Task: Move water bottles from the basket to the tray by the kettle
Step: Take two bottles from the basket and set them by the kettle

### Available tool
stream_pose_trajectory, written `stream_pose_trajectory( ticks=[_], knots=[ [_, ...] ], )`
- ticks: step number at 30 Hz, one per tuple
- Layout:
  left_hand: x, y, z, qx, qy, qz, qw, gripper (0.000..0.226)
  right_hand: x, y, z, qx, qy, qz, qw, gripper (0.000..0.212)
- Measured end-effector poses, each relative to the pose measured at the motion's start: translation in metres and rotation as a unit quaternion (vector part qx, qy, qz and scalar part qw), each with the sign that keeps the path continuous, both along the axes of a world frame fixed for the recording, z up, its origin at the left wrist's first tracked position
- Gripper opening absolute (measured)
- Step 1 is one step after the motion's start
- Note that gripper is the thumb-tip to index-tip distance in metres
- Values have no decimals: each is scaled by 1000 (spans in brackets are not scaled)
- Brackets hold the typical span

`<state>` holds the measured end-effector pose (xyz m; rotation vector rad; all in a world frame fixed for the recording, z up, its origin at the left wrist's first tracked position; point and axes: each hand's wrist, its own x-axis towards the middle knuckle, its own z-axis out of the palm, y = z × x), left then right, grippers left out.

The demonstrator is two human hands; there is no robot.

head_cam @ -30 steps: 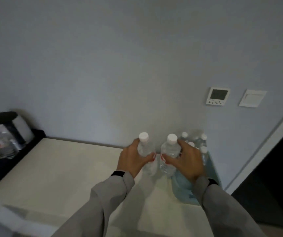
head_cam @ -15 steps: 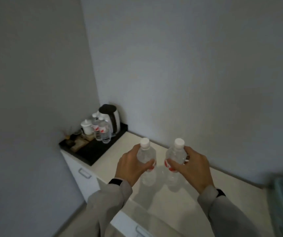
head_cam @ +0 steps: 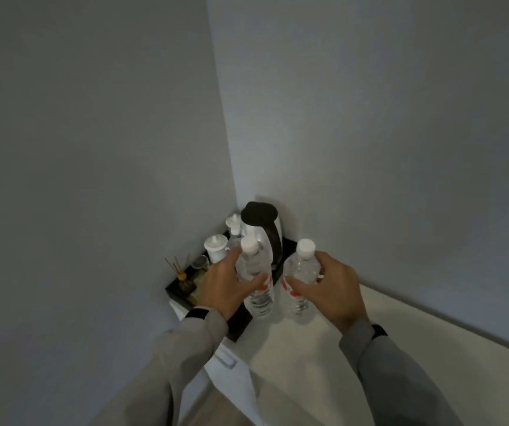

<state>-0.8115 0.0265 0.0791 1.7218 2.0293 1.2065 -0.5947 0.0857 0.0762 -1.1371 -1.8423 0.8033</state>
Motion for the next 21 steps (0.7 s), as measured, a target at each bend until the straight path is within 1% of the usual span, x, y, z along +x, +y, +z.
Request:
stream_pose_trajectory(
  ticks=[2,6,11,13,17,21],
  knots=[
    [-24,18,-1,-2,-6,-14,1000,62,-24,11,1,6,-9,-12,1000,43],
    [-70,54,-13,-17,-19,-37,999,68,-63,29,-5,44,-45,-47,997,41],
    [-126,101,-35,-34,-67,-90,993,62,-115,47,-19,-20,-60,-104,993,51],
    [-147,119,-42,-33,-49,-113,992,63,-138,52,-23,-34,-70,-136,988,52],
    [-184,146,-53,-78,-80,-179,978,65,-180,56,-30,-63,-93,-215,970,53],
    [-209,162,-66,-97,-82,-216,968,62,-211,57,-42,-91,-83,-249,961,55]
  ],
)
